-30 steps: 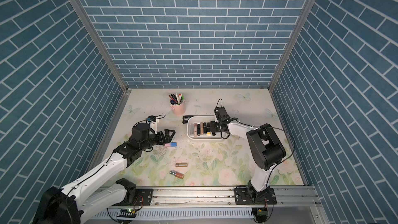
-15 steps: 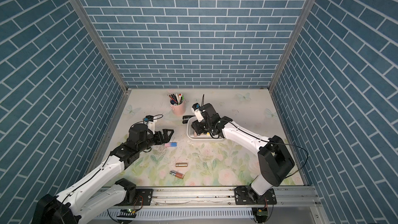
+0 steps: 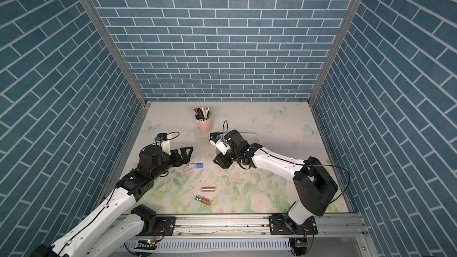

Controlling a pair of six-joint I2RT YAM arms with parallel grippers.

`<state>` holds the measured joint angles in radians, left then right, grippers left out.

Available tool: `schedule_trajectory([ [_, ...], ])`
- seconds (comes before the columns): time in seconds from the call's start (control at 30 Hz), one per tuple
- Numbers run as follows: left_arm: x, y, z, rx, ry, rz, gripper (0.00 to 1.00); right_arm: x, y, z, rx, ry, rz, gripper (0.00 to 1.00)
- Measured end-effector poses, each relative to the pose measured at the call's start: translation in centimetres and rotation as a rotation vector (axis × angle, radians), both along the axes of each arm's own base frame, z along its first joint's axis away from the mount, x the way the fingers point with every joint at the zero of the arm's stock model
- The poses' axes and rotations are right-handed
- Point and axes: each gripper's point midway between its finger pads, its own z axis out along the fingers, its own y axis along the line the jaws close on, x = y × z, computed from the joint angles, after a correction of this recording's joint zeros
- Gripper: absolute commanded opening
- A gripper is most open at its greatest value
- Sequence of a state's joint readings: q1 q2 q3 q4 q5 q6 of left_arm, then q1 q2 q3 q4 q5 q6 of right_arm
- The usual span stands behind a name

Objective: Put the lipstick into the storage box
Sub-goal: Pick up the lipstick at the center of the board.

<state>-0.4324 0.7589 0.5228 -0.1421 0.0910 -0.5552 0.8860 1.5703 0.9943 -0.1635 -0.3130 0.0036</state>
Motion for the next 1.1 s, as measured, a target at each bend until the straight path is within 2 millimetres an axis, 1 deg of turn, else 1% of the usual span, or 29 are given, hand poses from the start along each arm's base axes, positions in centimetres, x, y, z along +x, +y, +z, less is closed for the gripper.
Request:
schedule_trajectory([
  [0.07, -0.1, 0.2, 0.6, 0.000, -0.025, 0.001, 1.00, -1.4, 0.1, -0.8, -0.016, -0.006, 0.066, 0.55],
  [0.13, -0.4, 0.5, 0.8, 0.005, -0.046, 0.007, 1.00, -2.5, 0.5, -0.9, -0.016, -0.017, 0.137, 0.56],
  [0.27, -1.0, 1.3, 0.5, 0.019, -0.060, 0.031, 1.00, -3.5, 1.2, -1.1, -0.032, -0.048, 0.230, 0.56],
  [0.37, -1.5, 2.2, 1.1, 0.018, -0.094, 0.063, 1.00, -4.6, 1.8, -2.3, -0.077, -0.065, 0.303, 0.56],
  [0.43, -1.7, 2.7, 2.0, 0.010, -0.127, 0.086, 1.00, -5.9, 2.1, -3.6, -0.120, -0.069, 0.359, 0.56],
  [0.57, -2.0, 3.5, 2.9, -0.001, -0.168, 0.119, 1.00, -7.6, 2.0, -5.6, -0.188, -0.065, 0.425, 0.56],
  [0.7, -1.9, 3.8, 2.8, 0.007, -0.164, 0.138, 1.00, -8.1, 1.8, -6.4, -0.222, -0.076, 0.450, 0.57],
  [0.87, -1.9, 4.0, 2.4, 0.017, -0.150, 0.146, 1.00, -8.1, 2.1, -6.3, -0.234, -0.096, 0.464, 0.57],
  [1.1, -1.9, 4.1, 2.3, 0.021, -0.149, 0.153, 1.00, -8.8, 2.7, -6.6, -0.244, -0.093, 0.489, 0.57],
])
